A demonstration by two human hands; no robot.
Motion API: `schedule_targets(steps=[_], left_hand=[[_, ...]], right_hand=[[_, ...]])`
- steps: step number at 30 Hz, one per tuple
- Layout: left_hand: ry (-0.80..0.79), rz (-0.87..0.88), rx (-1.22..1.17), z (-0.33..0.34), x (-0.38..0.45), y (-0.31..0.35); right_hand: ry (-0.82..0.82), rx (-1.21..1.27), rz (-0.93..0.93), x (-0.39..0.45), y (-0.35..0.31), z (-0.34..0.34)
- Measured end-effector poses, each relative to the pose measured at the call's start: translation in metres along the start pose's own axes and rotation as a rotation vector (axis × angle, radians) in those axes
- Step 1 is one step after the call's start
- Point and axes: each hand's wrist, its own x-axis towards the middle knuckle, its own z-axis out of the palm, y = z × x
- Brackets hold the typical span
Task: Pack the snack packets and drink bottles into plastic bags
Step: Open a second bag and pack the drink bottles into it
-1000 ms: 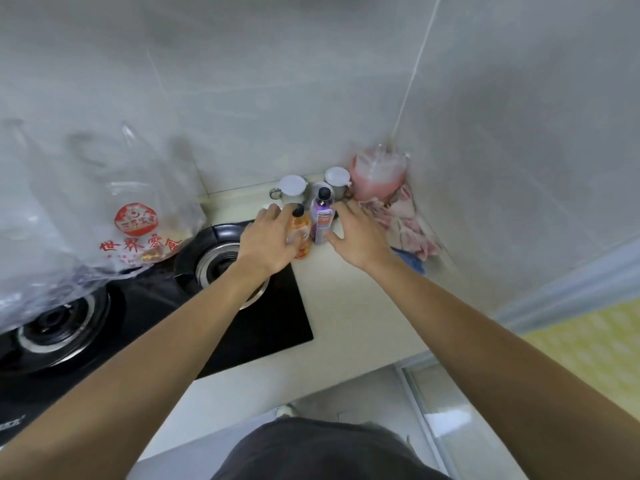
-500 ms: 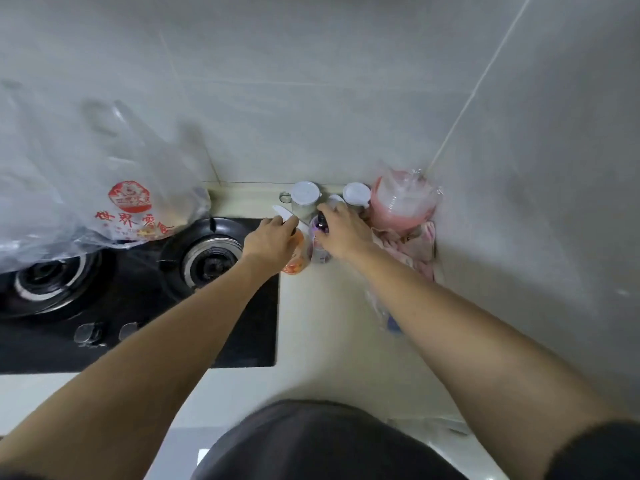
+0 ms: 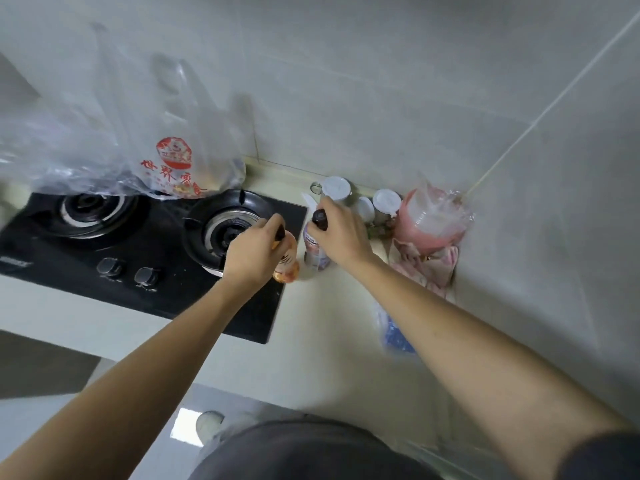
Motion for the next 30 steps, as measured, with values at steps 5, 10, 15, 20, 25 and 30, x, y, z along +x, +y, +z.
schedule_targets(steps=[5,10,15,20,25,30], left_hand=[[0.059,-0.070,0.074,-0.063,-0.040,-0.036],[0.145,-0.221,0.073,-0.130,-0.105,-0.108],[0.192,-0.358,0.077,-0.204,-0.181,-0.200],[0.250,-0.431,0.097,-0.286,-0.263,-0.297],[0.281,-0.544,0.135,-0.349,-0.322,-0.389],[0.315,-0.629,0.154,-0.392,-0.347,-0.477]], right_hand=[[0.028,0.046,-0.121,-0.008,-0.071,0.010],[0.036,0.087,-0.234,-0.024,-0.164,0.042],[-0.088,0.100,-0.250,-0.040,-0.289,0.095],[-0.195,0.167,-0.286,-0.057,-0.422,0.167],[-0.251,0.225,-0.390,-0.060,-0.544,0.228],[-0.286,0.265,-0.503,-0.038,-0.642,0.288]])
